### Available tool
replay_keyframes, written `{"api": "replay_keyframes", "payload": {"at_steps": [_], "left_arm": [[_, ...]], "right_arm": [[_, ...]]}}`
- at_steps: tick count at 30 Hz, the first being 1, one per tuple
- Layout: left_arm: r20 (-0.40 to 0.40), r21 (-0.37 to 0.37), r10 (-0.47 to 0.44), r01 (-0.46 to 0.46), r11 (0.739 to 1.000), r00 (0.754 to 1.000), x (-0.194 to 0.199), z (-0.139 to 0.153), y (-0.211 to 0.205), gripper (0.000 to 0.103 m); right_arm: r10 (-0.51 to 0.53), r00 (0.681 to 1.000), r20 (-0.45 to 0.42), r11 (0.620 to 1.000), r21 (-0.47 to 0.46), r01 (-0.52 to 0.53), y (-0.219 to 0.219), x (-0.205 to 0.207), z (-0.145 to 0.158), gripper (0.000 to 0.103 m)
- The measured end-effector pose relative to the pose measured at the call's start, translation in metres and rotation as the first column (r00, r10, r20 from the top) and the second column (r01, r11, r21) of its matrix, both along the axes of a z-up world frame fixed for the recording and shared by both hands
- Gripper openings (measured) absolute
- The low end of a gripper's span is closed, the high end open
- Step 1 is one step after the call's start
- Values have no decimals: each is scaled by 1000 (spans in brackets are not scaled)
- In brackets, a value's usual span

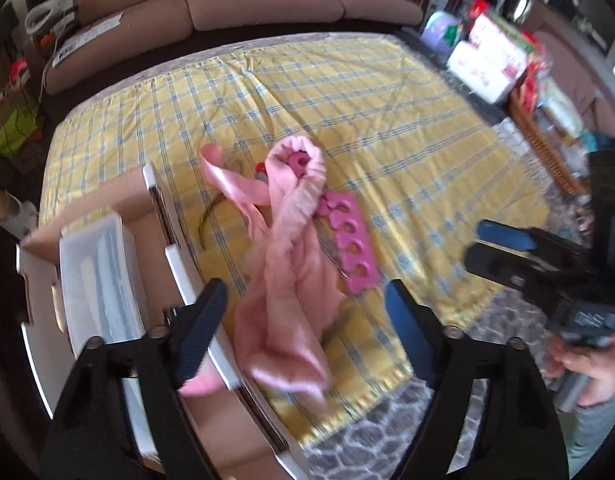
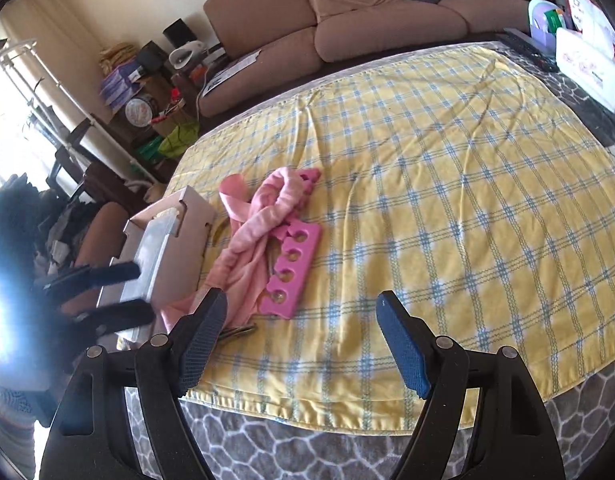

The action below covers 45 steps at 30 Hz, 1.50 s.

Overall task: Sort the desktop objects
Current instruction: 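Release the brush and tweezers into the cardboard box with both grippers, then grasp the pink towel with the left gripper and lift it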

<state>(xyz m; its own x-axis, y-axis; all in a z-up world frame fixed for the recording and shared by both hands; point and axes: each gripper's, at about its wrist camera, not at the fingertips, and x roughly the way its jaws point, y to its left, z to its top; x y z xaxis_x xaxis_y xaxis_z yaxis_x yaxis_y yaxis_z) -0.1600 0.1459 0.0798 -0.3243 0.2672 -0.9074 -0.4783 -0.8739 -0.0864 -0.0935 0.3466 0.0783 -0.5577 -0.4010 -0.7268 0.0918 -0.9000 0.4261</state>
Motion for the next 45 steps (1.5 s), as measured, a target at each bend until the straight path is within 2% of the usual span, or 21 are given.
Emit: {"api": "replay_keyframes", "payload": {"at_steps": [3, 8, 10, 11, 13, 14, 17, 21, 24, 27, 30, 32, 35, 39, 42, 45], "left_arm": [[-13, -98, -5, 4, 995, 1000, -14, -18, 18, 73], [-15, -221, -5, 2, 975, 1000, -31, -49, 31, 73], [7, -240, -4, 5, 971, 1000, -34, -60, 32, 62], [20, -246, -4, 8, 969, 1000, -35, -65, 32, 46], [-7, -259, -12, 10, 966, 1000, -34, -64, 33, 26], [7, -226, -8, 10, 974, 1000, -34, -62, 31, 6], [-8, -117, 22, -23, 993, 1000, -31, -38, 19, 7], [-54, 35, 51, -49, 998, 997, -24, 15, -9, 7], [-96, 147, 76, -62, 987, 992, -16, 63, -34, 7], [-141, 261, 108, -68, 963, 984, -5, 116, -70, 7], [-193, 305, 129, -65, 950, 973, 6, 157, -104, 7], [-215, 315, 145, -71, 946, 966, 15, 175, -126, 7], [-233, 320, 170, -89, 943, 957, 28, 184, -158, 7], [-213, 346, 213, -130, 929, 953, 41, 178, -196, 7], [-179, 372, 248, -168, 913, 952, 45, 164, -224, 7], [-146, 409, 275, -195, 891, 950, 51, 153, -249, 7]], "right_arm": [[-2, 1000, -1, 1000, -19, 2, 7, -3, -3, 79], [13, 1000, 0, 1000, -16, -13, 8, -4, -4, 79], [17, 1000, 1, 1000, -6, -17, 8, -5, -4, 79], [18, 1000, 3, 1000, 3, -18, 8, -5, -5, 79], [22, 1000, 7, 1000, 12, -22, 8, -6, -6, 79], [23, 1000, 10, 1000, 13, -23, 8, -7, -8, 79], [25, 1000, 10, 1000, 17, -26, 6, -6, -9, 79], [35, 999, -1, 999, 26, -35, -1, -4, -6, 79], [48, 999, -7, 998, 34, -48, -8, -2, -4, 79], [61, 998, -19, 998, 28, -61, -16, 0, 0, 79], [79, 996, -32, 997, 27, -79, -30, 3, 8, 79], [112, 993, -48, 994, 20, -111, -45, 6, 17, 79], [171, 983, -71, 985, -5, -171, -73, 9, 32, 79], [292, 953, -81, 953, -53, -297, -129, 10, 48, 76], [368, 929, -38, 926, -74, -369, -173, 6, 48, 71], [377, 926, 16, 924, -74, -375, -206, -6, 37, 71]]}}
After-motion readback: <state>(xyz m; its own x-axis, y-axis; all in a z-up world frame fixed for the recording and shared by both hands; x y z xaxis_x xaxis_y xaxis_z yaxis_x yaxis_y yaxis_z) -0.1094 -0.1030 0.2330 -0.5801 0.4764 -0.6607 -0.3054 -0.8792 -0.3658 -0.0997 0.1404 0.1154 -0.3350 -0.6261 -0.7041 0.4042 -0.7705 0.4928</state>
